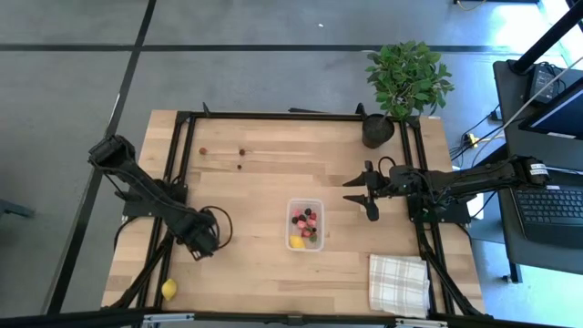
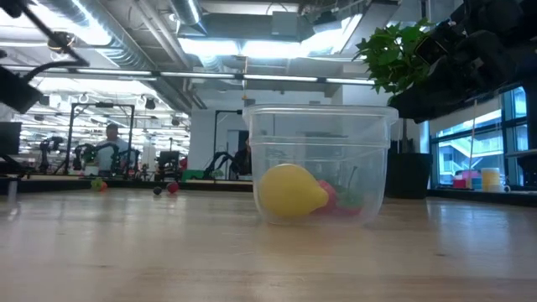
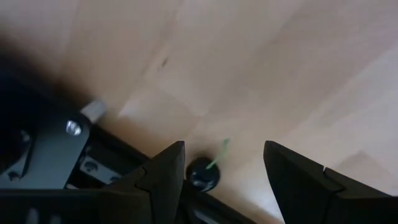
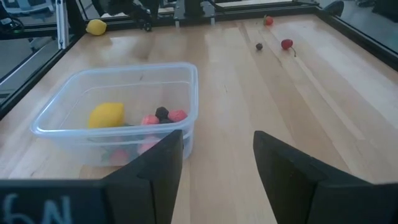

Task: Pick and placing Produce into tupperware
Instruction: Put the cherry into the transparent bin

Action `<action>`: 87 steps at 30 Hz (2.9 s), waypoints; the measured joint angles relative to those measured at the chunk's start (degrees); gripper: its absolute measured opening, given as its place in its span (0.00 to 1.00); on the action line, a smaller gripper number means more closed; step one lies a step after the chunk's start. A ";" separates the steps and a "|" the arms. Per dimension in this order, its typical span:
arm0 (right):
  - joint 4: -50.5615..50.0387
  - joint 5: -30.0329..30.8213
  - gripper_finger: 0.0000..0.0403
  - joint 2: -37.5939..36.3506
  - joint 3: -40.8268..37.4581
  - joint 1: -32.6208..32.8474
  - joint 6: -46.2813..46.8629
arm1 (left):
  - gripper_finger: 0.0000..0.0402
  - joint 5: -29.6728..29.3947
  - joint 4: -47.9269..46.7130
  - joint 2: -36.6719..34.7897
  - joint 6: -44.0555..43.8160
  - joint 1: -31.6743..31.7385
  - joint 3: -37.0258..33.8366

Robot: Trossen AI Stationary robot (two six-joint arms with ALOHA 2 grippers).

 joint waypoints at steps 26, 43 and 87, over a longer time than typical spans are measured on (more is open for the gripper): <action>3.00 0.00 0.49 0.00 0.00 -0.01 1.40 | 0.26 1.09 6.80 0.00 -0.35 0.07 -6.28; 2.94 0.02 0.49 0.00 0.00 -0.01 1.16 | 0.02 -0.54 7.19 0.00 -0.13 0.06 -6.30; 1.53 0.00 0.49 0.00 0.00 0.01 -0.42 | 0.00 -10.82 69.46 10.56 83.63 28.84 14.74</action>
